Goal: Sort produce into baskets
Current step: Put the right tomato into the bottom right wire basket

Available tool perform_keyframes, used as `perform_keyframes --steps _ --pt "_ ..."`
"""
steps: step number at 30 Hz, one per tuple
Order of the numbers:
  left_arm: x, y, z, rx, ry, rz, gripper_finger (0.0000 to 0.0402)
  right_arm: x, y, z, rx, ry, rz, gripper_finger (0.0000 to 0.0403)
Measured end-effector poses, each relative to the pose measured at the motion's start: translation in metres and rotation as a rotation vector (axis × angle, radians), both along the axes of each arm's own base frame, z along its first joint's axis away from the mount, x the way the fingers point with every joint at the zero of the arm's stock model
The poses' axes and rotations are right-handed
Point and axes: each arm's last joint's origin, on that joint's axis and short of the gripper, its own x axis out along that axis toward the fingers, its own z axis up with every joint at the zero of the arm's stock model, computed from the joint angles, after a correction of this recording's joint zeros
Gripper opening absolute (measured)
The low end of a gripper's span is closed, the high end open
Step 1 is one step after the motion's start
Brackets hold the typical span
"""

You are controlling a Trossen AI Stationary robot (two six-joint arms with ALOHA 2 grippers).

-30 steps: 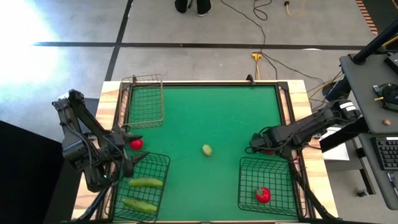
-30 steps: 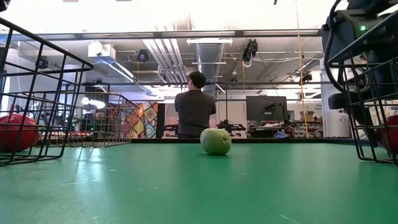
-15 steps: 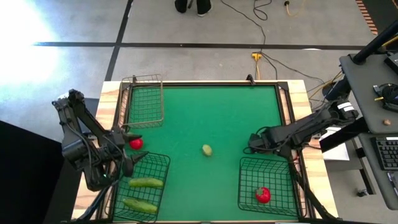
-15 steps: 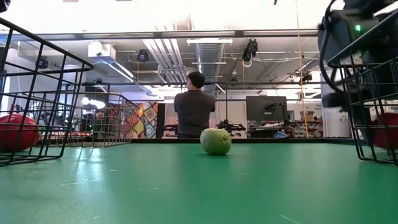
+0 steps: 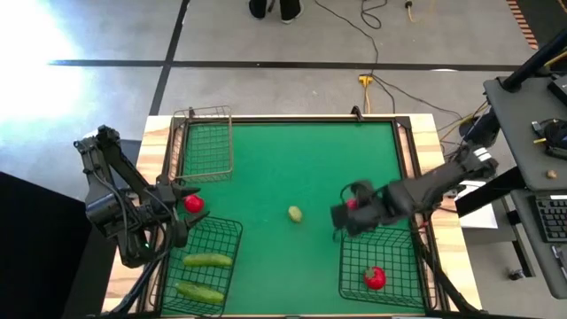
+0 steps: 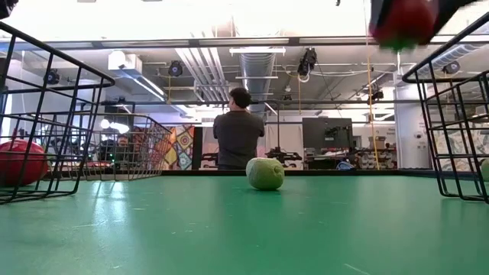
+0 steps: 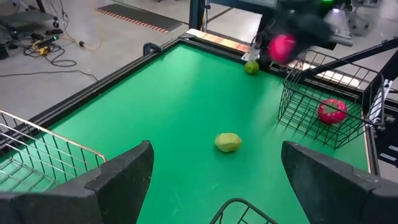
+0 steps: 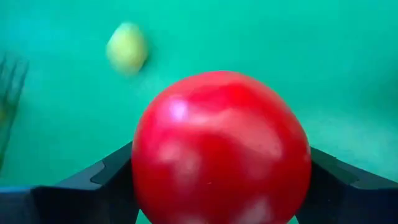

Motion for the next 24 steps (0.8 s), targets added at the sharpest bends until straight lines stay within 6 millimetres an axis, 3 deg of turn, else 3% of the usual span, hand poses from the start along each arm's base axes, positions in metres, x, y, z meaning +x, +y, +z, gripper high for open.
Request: perform_keyframes --steps 5,11,17,24 --pt "0.0 0.0 0.0 0.003 0.001 -0.001 0.0334 0.01 0.064 0.002 0.089 0.064 0.12 0.0299" --pt "0.0 0.0 0.0 0.037 0.016 -0.016 0.0334 -0.008 0.117 -0.031 0.164 0.288 0.135 0.0304" --pt "0.0 0.0 0.0 0.043 0.019 -0.018 0.0334 -0.025 0.118 -0.066 0.129 0.388 0.018 0.0307" --pt "0.0 -0.002 -0.002 0.016 0.049 -0.023 0.0334 -0.039 0.104 -0.095 0.208 0.33 -0.018 0.0309"
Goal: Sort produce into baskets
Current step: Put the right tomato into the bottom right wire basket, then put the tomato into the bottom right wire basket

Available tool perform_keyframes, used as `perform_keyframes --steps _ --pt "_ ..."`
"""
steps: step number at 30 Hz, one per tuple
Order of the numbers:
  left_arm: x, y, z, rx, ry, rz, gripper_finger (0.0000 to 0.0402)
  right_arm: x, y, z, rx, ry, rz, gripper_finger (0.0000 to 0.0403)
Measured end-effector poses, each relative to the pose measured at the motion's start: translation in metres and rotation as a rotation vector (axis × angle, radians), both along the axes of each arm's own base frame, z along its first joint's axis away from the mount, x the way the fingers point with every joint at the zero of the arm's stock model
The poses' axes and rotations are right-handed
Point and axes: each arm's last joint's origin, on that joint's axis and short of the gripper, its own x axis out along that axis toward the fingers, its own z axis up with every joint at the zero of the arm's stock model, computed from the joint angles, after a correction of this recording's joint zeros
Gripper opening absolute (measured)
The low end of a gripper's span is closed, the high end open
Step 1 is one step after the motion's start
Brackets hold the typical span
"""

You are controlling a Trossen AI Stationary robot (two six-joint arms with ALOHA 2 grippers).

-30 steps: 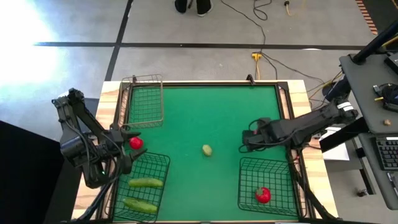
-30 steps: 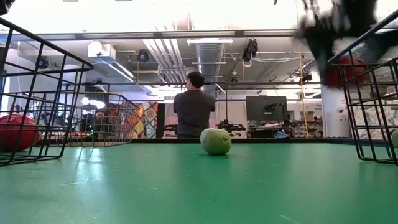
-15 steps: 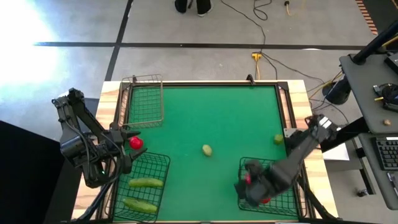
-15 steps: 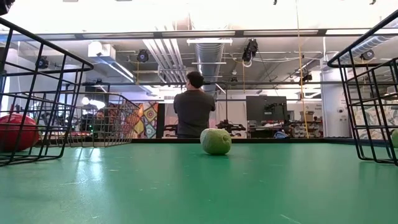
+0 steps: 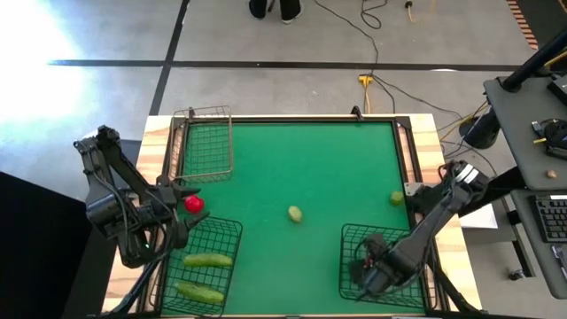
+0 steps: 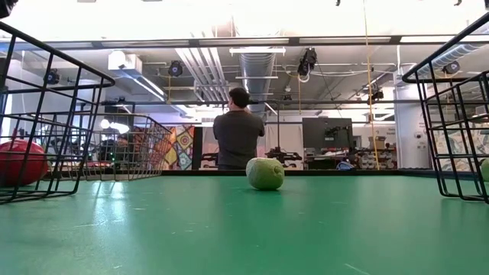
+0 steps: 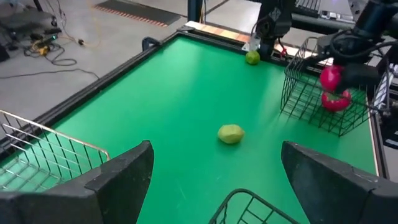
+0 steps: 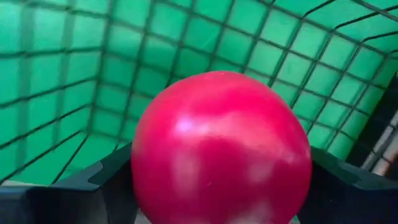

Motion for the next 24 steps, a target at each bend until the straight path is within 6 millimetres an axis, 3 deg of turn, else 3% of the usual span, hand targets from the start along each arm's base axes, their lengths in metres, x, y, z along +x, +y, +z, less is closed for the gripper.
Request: perform_keyframes --steps 7,12,18,24 --pt "0.003 -0.006 -0.004 -0.004 0.021 0.002 0.0334 -0.014 -0.015 -0.033 -0.087 0.047 -0.049 0.031" --pt "0.003 -0.007 -0.005 -0.035 0.051 -0.001 0.0334 -0.015 -0.016 -0.04 -0.073 0.046 -0.055 0.033" --pt "0.004 -0.003 -0.004 -0.063 0.045 0.024 0.0334 -0.01 -0.011 -0.024 -0.051 0.025 -0.01 0.0381" --pt "0.015 0.013 -0.005 -0.128 0.14 0.122 0.0334 -0.002 -0.003 0.027 -0.033 0.004 0.075 0.039"
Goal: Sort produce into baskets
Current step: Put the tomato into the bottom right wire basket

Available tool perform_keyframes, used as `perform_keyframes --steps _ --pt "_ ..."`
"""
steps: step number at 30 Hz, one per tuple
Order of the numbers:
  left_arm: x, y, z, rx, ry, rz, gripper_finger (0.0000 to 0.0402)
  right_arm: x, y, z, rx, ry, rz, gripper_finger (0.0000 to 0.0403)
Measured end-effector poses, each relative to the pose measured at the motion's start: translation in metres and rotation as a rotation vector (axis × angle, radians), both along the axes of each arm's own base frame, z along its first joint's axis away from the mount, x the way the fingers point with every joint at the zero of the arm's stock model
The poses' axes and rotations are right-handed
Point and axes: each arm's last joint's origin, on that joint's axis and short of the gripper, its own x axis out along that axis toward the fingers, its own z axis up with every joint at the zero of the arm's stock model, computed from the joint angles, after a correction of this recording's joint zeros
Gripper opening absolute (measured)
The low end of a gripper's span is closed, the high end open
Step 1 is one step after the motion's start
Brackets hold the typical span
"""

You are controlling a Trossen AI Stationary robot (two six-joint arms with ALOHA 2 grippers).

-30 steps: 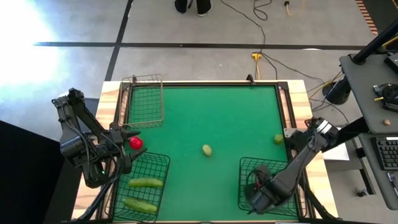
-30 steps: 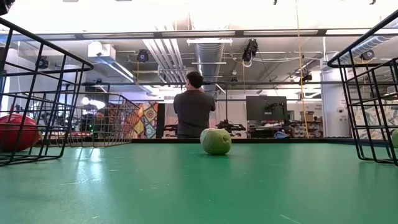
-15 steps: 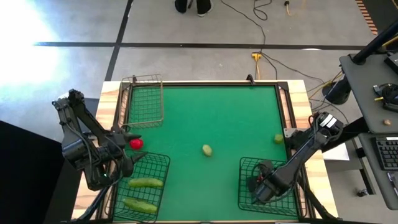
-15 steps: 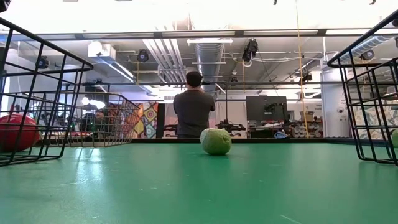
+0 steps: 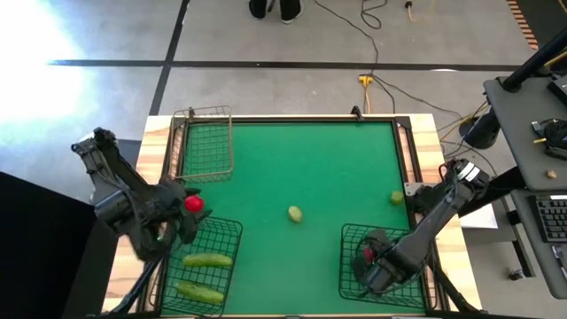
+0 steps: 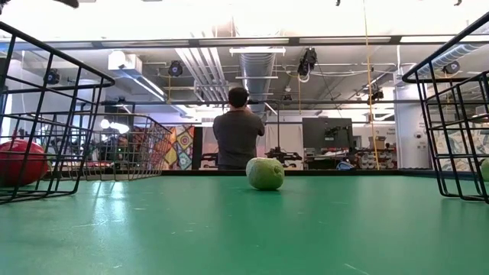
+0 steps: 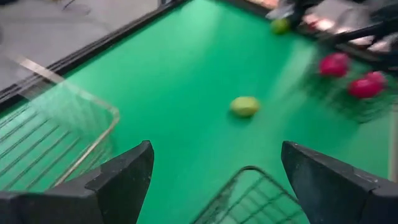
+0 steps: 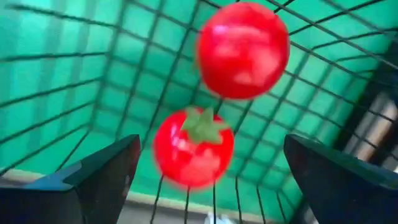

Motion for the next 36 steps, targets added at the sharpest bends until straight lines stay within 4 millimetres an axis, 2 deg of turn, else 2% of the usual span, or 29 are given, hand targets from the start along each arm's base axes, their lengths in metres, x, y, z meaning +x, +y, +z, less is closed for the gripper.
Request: perform_keyframes --steps 4,9,11,14,21,25,30,36 --pt "0.013 0.019 -0.003 -0.059 0.128 0.112 0.0327 0.002 0.0 0.045 -0.036 -0.055 0.02 0.039" --pt "0.032 0.043 -0.009 -0.157 0.295 0.215 0.0319 0.005 -0.01 0.098 -0.208 -0.287 0.08 0.0391" --pt "0.039 0.052 -0.012 -0.198 0.357 0.244 0.0319 0.01 -0.016 0.114 -0.281 -0.407 0.137 0.0391" --pt "0.049 0.065 -0.017 -0.247 0.434 0.285 0.0319 0.019 -0.027 0.134 -0.351 -0.495 0.229 0.0391" --pt "0.066 0.081 -0.031 -0.393 0.538 0.409 0.0319 0.046 -0.076 0.165 -0.486 -0.492 0.492 0.0391" --pt "0.078 0.083 -0.041 -0.479 0.583 0.509 0.0319 0.052 -0.107 0.178 -0.543 -0.455 0.641 0.0391" --pt "0.095 0.08 -0.059 -0.591 0.689 0.591 0.0319 0.043 -0.134 0.191 -0.573 -0.419 0.843 0.0391" --pt "0.108 0.085 -0.073 -0.655 0.761 0.657 0.0319 0.013 -0.159 0.207 -0.633 -0.42 0.957 0.0391"
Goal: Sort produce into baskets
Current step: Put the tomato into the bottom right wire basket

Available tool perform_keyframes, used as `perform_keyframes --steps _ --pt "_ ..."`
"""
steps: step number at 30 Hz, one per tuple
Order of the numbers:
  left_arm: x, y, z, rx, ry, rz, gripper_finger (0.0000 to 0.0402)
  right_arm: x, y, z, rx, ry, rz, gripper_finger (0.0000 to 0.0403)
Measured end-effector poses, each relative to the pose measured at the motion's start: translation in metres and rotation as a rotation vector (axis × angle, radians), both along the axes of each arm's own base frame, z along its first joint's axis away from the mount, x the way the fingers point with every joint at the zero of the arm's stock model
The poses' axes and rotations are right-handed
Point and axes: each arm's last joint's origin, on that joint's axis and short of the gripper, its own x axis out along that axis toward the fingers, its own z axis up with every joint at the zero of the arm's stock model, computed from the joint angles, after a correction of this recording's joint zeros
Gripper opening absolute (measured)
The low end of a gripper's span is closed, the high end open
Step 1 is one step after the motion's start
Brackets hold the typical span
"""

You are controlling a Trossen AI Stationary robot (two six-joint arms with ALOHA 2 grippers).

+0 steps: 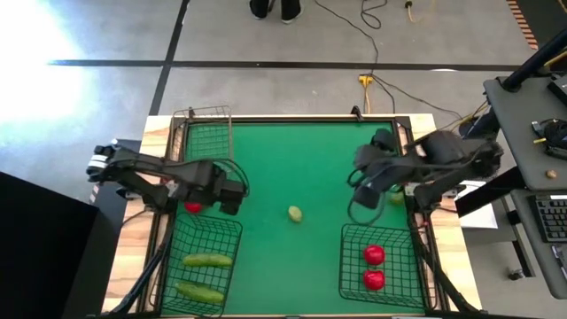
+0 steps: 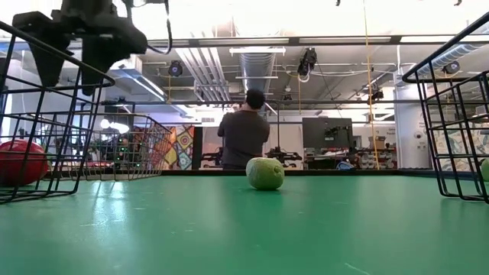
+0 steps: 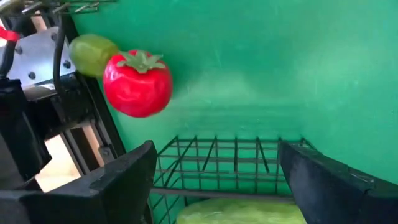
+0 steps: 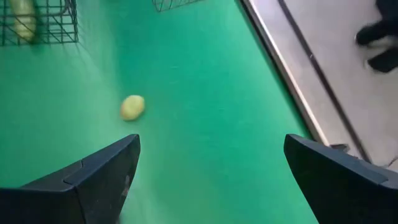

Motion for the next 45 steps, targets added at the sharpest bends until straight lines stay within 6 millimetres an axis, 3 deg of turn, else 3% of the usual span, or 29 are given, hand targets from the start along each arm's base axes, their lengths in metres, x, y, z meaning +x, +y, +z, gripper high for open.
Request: perform_keyframes --steps 7,16,20,30,40,45 --pt "0.005 0.021 -0.01 -0.08 0.05 0.07 0.0319 -0.04 -0.014 0.002 -0.019 -0.02 0.037 0.0391" --pt "-0.004 0.031 -0.035 -0.19 0.137 0.128 0.0319 -0.076 -0.025 -0.029 0.02 -0.063 0.0 0.0391" --pt "-0.008 0.032 -0.044 -0.194 0.158 0.136 0.0319 -0.077 -0.024 -0.046 0.063 -0.094 0.022 0.0391" --pt "-0.028 0.058 -0.071 -0.204 0.242 0.168 0.0319 -0.068 -0.021 -0.071 0.07 -0.082 0.035 0.0391" --pt "-0.045 0.062 -0.105 -0.249 0.253 0.201 0.0319 -0.063 -0.019 -0.072 0.088 -0.098 0.016 0.0391" --pt "-0.044 0.058 -0.111 -0.163 0.242 0.177 0.0319 -0.063 -0.019 -0.072 0.097 -0.112 0.0 0.0391"
